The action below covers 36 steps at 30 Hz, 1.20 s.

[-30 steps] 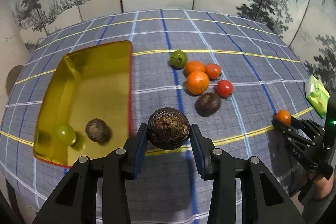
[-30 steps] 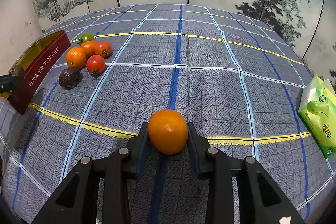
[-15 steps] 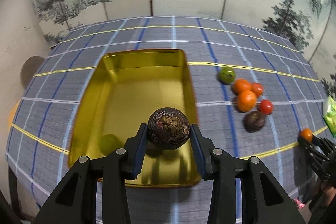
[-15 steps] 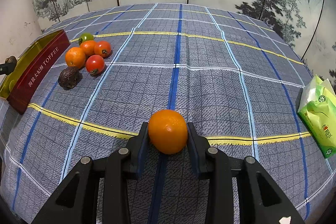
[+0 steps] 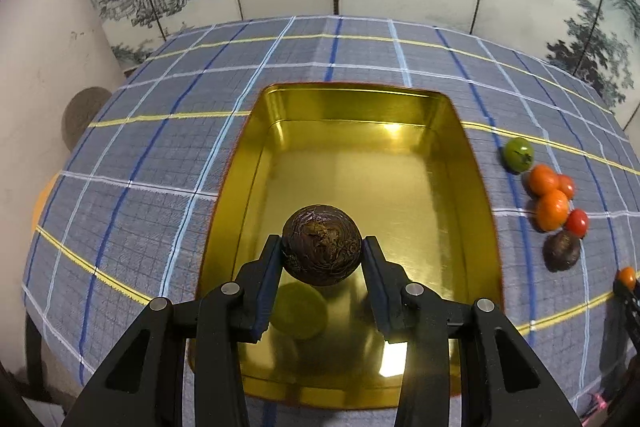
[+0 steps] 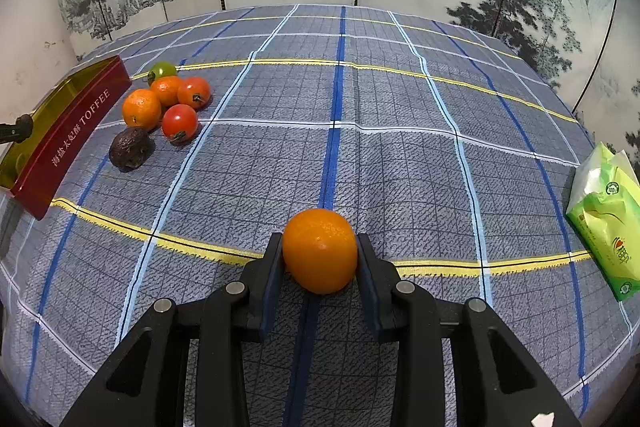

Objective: Organize fruits
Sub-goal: 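Carry the passion fruit into the gold tin with the left gripper, then open the left gripper to drop the passion fruit in the tin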

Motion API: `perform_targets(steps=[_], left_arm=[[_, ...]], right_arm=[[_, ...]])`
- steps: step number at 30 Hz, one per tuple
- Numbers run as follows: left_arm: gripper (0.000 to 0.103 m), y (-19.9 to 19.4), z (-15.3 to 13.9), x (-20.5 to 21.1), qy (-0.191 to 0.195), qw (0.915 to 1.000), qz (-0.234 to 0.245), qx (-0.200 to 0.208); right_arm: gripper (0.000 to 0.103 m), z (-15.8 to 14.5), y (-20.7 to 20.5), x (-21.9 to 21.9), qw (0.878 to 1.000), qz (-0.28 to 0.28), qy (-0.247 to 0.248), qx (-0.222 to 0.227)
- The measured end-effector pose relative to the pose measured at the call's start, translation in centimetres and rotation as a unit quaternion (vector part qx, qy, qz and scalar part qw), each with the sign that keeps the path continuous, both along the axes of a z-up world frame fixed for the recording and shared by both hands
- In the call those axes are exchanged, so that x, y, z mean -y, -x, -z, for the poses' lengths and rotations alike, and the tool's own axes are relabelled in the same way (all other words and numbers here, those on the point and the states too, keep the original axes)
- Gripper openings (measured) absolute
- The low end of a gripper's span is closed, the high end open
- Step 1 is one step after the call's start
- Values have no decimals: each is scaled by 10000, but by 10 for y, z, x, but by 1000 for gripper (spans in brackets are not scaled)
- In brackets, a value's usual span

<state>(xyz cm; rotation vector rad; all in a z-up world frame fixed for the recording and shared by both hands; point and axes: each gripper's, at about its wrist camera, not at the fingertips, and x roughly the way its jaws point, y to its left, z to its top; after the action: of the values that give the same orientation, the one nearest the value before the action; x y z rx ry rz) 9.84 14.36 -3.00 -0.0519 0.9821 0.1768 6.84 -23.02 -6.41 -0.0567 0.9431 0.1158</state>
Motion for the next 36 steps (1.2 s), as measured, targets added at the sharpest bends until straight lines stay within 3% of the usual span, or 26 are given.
perform_targets(steps=[17, 36], left_arm=[[41, -21, 31, -22, 72, 9992, 15, -397], [42, -22, 33, -15, -160, 9988, 105, -446]], right_arm=[[33, 0, 0, -1, 10000, 26, 11, -7], [33, 0, 0, 1, 10000, 41, 24, -27]])
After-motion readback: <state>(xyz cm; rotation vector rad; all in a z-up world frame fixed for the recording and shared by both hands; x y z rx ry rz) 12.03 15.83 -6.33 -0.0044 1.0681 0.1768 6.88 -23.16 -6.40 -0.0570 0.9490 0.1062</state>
